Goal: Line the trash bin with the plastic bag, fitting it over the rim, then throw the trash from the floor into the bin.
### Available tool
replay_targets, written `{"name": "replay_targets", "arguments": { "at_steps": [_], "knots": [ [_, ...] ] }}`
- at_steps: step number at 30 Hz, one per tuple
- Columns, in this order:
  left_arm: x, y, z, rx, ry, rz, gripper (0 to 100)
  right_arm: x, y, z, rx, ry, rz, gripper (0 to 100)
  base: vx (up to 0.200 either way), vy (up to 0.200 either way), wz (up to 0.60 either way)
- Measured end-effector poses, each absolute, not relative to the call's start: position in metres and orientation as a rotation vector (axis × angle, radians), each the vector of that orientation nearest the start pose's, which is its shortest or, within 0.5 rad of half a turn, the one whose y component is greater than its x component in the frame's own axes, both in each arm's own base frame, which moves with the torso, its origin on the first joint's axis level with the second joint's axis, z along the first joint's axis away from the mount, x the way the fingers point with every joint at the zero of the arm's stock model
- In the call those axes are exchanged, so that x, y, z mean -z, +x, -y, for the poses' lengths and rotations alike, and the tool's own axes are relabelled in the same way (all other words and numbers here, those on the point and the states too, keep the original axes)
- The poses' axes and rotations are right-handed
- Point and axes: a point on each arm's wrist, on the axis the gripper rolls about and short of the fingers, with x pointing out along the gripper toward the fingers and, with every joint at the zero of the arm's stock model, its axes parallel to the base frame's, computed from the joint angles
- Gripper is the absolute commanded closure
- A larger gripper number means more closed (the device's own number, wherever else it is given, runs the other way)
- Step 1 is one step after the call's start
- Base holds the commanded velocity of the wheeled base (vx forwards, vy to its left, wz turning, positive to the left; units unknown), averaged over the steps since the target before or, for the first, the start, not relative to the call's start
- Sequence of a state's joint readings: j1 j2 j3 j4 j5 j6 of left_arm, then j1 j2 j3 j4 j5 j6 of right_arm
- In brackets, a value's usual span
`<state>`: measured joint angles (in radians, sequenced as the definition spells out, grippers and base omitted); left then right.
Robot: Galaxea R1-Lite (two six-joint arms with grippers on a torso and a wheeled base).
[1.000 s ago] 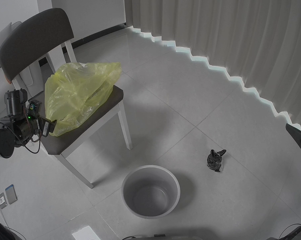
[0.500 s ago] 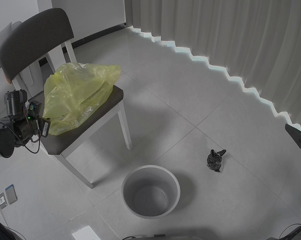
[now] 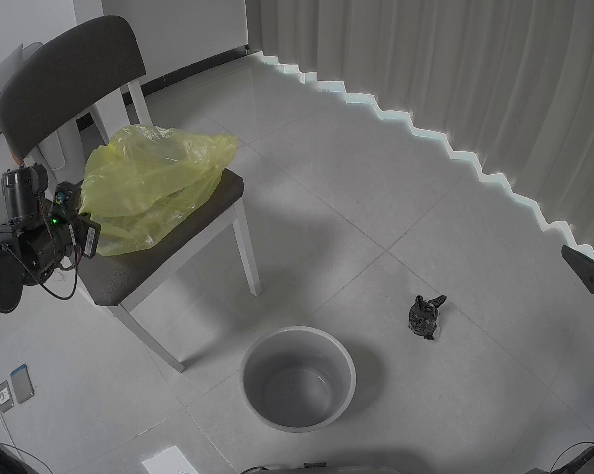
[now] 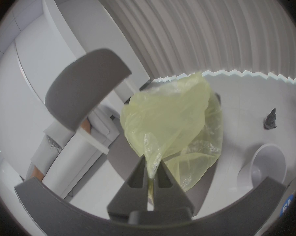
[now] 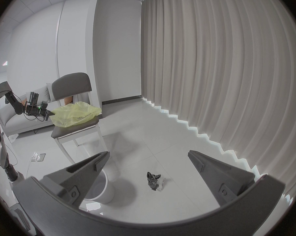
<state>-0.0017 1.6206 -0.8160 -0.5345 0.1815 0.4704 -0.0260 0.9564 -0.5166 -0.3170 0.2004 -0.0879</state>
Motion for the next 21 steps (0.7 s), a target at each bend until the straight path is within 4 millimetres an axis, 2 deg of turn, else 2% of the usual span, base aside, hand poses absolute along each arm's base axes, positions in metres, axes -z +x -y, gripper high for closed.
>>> {"name": "replay_targets", "arguments": {
  "at_steps": [8, 13, 21],
  "knots": [
    [-0.249, 0.259, 0.037, 0.122, 0.478, -0.082, 100, -0.226, 0.119, -0.003, -0.195, -0.071, -0.116, 0, 0.000, 0.000, 0.00],
    [-0.280, 0.240, 0.055, 0.274, 0.474, -0.050, 100, -0.224, 0.118, -0.006, -0.219, -0.069, -0.120, 0, 0.000, 0.000, 0.00],
    [-0.336, 0.198, 0.111, 0.596, 0.476, 0.021, 100, -0.221, 0.119, -0.012, -0.269, -0.069, -0.136, 0, 0.000, 0.000, 0.00]
  ]
}}
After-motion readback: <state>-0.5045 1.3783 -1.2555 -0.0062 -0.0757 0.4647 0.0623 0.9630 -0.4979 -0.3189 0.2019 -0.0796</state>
